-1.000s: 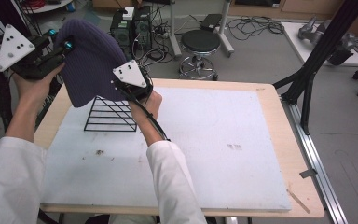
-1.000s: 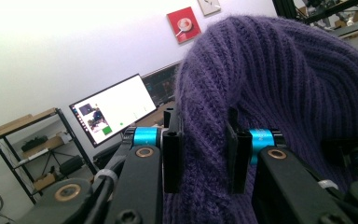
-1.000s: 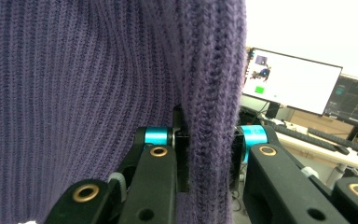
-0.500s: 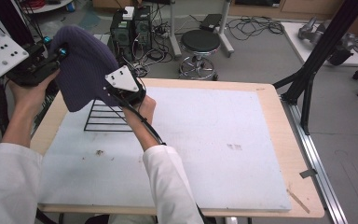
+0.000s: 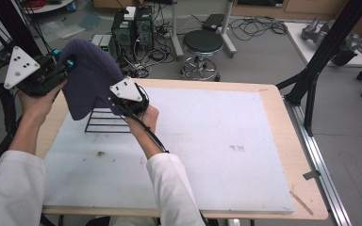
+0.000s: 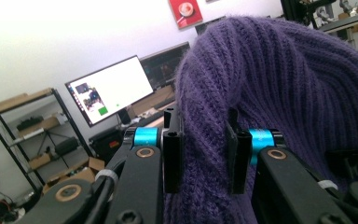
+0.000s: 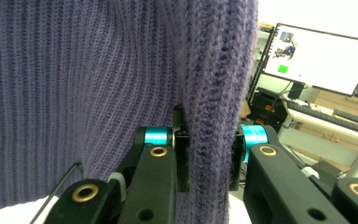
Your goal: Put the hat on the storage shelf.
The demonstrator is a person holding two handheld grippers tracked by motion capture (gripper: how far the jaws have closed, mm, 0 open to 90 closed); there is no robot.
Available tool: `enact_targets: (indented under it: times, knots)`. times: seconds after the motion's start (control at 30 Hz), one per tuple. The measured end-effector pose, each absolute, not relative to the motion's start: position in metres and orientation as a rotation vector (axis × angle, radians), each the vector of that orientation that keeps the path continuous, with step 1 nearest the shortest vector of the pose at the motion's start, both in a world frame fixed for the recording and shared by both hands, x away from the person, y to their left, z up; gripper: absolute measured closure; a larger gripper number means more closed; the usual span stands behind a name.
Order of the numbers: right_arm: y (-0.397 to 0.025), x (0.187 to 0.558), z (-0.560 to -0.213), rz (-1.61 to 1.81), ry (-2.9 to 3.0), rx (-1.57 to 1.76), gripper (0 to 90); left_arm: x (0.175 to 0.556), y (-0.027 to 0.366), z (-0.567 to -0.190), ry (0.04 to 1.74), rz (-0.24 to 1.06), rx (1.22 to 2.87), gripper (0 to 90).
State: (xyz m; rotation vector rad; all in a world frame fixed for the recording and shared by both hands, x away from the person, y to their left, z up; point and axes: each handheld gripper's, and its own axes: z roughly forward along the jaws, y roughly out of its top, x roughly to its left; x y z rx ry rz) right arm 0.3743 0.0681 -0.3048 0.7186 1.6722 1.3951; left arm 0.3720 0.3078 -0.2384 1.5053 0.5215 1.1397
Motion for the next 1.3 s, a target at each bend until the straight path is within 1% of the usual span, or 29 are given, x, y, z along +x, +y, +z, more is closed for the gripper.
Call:
enact_targets:
  times: [0.37, 0.6, 0.77, 0.93, 1.3]
  knots:
    - [0.071, 0.375, -0.324, 1.399, 1.721, 0.745, 80.4, 0.372, 0.306, -0.251, 0.538, 1.129, 1.540, 74.0]
    - [0.073, 0.377, -0.329, 1.394, 1.734, 0.763, 80.3, 0.373, 0.307, -0.256, 0.542, 1.131, 1.561, 74.0]
    - [0.075, 0.377, -0.335, 1.384, 1.749, 0.769, 80.2, 0.373, 0.305, -0.259, 0.533, 1.149, 1.617, 74.0]
    - [0.074, 0.379, -0.345, 1.353, 1.768, 0.794, 80.2, 0.373, 0.304, -0.268, 0.534, 1.141, 1.643, 74.0]
    - [0.072, 0.380, -0.354, 1.250, 1.784, 0.773, 80.1, 0.375, 0.307, -0.289, 0.548, 1.120, 1.689, 74.3]
